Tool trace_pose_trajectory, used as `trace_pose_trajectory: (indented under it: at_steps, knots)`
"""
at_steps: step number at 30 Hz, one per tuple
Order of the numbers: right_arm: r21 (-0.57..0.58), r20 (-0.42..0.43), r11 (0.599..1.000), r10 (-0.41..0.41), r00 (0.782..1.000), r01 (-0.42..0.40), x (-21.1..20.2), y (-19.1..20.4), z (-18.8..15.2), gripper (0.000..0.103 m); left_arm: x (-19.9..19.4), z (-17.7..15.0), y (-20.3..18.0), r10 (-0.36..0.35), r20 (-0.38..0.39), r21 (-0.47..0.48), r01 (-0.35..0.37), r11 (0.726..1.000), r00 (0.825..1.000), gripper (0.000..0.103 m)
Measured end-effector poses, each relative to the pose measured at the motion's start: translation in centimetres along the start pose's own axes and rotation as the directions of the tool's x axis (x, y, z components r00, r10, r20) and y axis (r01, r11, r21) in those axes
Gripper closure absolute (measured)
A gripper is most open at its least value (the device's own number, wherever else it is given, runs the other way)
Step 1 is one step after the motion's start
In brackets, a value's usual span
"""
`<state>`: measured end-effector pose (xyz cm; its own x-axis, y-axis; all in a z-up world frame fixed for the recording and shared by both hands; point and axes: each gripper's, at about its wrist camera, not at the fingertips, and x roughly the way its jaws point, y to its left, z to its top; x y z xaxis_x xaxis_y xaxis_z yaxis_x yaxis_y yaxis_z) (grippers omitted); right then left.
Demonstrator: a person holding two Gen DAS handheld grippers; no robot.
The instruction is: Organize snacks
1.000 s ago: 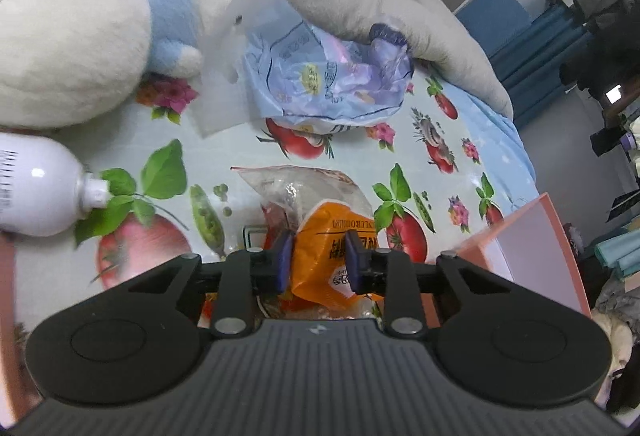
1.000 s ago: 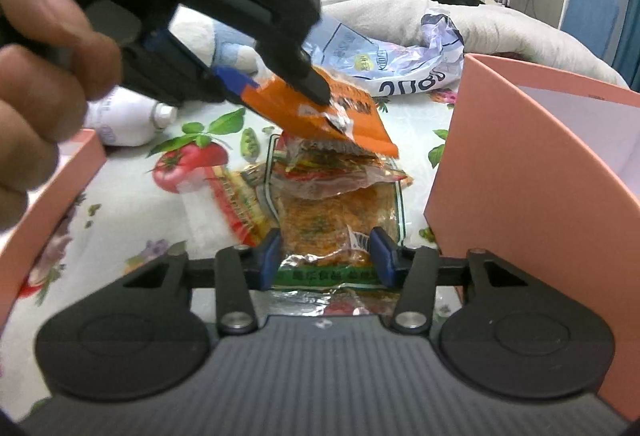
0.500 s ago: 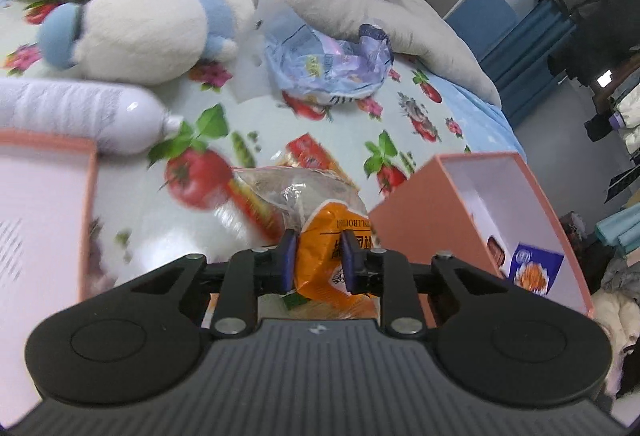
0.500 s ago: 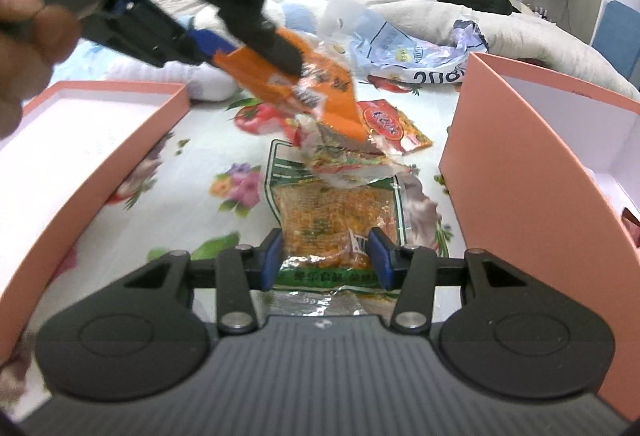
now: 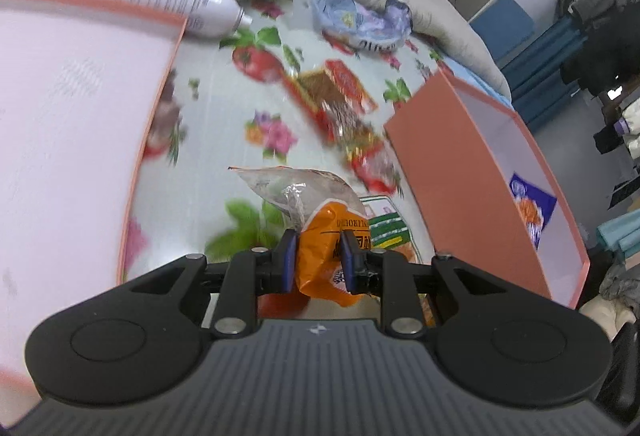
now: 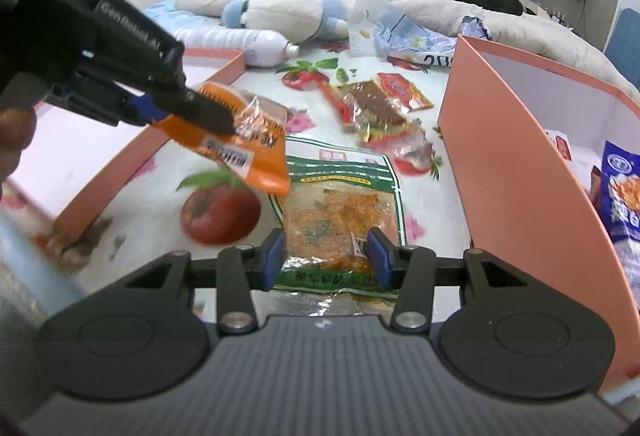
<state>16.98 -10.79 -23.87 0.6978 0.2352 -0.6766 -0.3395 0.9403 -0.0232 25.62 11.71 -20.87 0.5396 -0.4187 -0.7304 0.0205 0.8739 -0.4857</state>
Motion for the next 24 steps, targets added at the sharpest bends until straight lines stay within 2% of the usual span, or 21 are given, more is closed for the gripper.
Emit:
trace_pose_trajectory:
  at_steps: [6,11,15,18,20,22,24]
  knots:
    - [-0.005,-0.033,1.000,0.026,0.999,-0.027,-2.4,-0.5,-2.6,0.056,-1.3,-4.5,-0.6,0.035,-0.004,-0.002,-0.035,0.999,0.999,0.076]
    - [0.031,-0.044,0.999,0.041,0.998,-0.040,-3.7,-1.3,-4.2,0.055,-1.6,-6.8,0.2,0.032,-0.018,-0.037,-0.032,0.999,0.999,0.076]
    - [0.075,-0.010,0.994,0.080,0.997,-0.079,-4.4,-2.0,-4.6,0.048,-1.6,-7.9,0.7,0.062,-0.021,-0.055,-0.063,0.996,0.998,0.073]
    - [0.093,0.004,0.992,0.091,0.996,-0.091,-4.5,-2.3,-4.7,0.050,-1.8,-8.3,0.9,0.085,-0.012,-0.078,-0.086,0.993,0.996,0.057]
    - [0.114,0.015,0.988,0.103,0.995,-0.104,-4.4,-2.6,-4.7,0.036,-2.0,-8.4,0.8,0.114,0.000,-0.077,-0.114,0.991,0.993,0.032]
    - [0.122,0.030,0.986,0.109,0.994,-0.112,-4.4,-2.7,-4.6,0.032,-2.3,-8.5,0.7,0.158,0.012,-0.071,-0.156,0.985,0.987,0.019]
    - [0.110,0.033,0.989,0.094,0.995,-0.097,-4.3,-2.5,-4.6,0.032,-2.6,-8.6,0.4,0.195,0.024,-0.055,-0.193,0.980,0.981,0.017]
